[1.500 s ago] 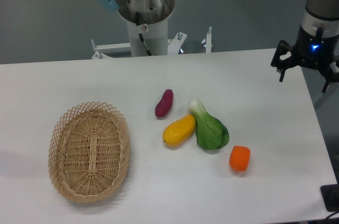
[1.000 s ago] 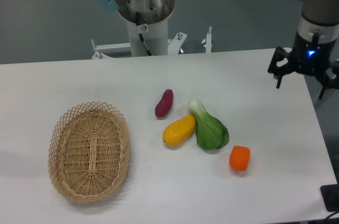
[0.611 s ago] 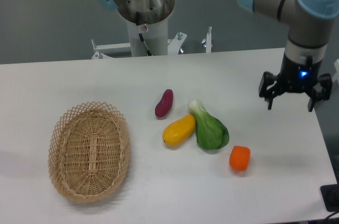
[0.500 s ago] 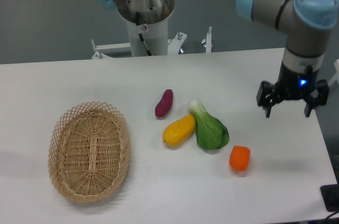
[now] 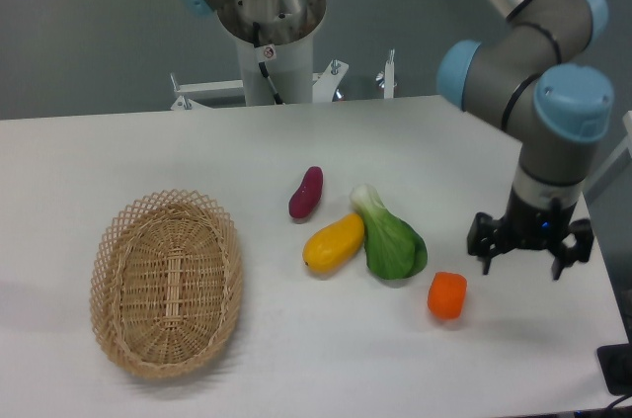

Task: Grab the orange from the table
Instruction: 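Move the open gripper down toward the small orange fruit, then lower the gripper around the orange fruit and close the fingers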

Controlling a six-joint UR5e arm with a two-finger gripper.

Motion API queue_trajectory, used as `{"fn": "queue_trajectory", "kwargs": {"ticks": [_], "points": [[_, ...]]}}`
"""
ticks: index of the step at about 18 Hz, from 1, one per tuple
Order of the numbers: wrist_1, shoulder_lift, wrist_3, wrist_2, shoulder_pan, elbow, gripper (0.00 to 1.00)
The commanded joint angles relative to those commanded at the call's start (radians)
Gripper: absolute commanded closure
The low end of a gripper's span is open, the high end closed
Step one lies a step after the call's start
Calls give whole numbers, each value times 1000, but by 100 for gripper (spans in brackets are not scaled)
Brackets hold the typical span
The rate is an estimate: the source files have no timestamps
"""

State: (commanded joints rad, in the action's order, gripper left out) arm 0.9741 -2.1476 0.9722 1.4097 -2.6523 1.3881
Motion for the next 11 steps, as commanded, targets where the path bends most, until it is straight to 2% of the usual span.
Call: {"fn": "queue_trajectory", "kwargs": {"ticks": [3, 11], "points": [[0, 0, 92, 2, 2, 37, 0], [-11, -18, 100, 8, 20, 75, 0]]}}
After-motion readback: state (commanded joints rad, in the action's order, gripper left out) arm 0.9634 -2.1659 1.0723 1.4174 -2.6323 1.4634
